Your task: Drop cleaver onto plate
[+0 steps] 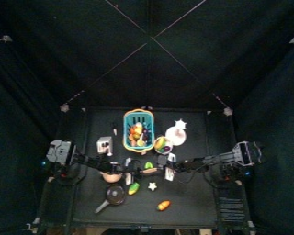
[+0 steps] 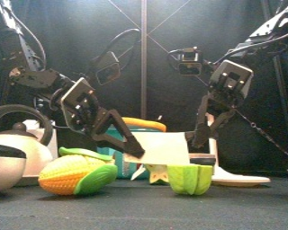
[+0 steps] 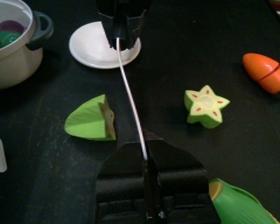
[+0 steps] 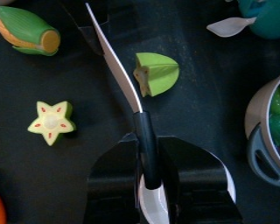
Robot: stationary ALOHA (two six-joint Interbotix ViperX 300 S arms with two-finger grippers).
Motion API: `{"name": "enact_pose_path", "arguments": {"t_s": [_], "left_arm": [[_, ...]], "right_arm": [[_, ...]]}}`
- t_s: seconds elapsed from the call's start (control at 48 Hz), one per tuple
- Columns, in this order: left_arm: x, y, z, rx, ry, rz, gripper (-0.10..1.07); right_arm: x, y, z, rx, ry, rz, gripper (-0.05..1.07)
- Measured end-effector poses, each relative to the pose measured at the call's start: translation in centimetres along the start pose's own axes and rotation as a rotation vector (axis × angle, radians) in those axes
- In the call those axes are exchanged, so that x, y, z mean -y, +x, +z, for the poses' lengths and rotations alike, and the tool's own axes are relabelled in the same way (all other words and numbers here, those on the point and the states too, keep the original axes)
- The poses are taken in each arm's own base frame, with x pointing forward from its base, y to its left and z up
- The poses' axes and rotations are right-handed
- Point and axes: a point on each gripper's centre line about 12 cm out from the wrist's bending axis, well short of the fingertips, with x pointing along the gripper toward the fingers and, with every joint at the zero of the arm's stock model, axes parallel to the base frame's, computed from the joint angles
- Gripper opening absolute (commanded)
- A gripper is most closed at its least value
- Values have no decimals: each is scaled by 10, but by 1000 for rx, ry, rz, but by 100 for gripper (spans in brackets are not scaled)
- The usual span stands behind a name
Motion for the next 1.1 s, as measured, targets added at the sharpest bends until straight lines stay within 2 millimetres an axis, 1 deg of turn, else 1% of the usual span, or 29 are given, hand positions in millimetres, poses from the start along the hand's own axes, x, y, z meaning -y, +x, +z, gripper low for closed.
{"name": "enact_pose_path", "arguments": {"t_s": [0.146,0.229,0.417,0.521,0.583,0.708,0.854,0.979,1.104], "left_arm": [[0,0,0,0,2,0,27],[0,0,0,0,3,-1,32],[0,0,1,1,4,-2,57],[2,3,11,32,5,-6,70],[3,4,17,47,5,-10,75],[3,4,25,72,3,-10,76],[-1,-1,40,117,8,-4,76],[-4,-9,55,160,31,3,76],[-6,-22,62,185,53,6,76]], "right_arm": [[-1,0,0,-1,-2,1,21],[-2,-1,0,0,-5,4,21],[-7,-5,2,8,-10,11,21],[-11,-8,2,10,-22,16,21],[-13,-12,3,13,-23,15,21],[-15,-18,2,13,-10,12,21],[-17,-29,-7,-6,20,10,21],[-16,-41,-16,-24,51,5,21],[-11,-57,-24,-30,101,-8,21]]}}
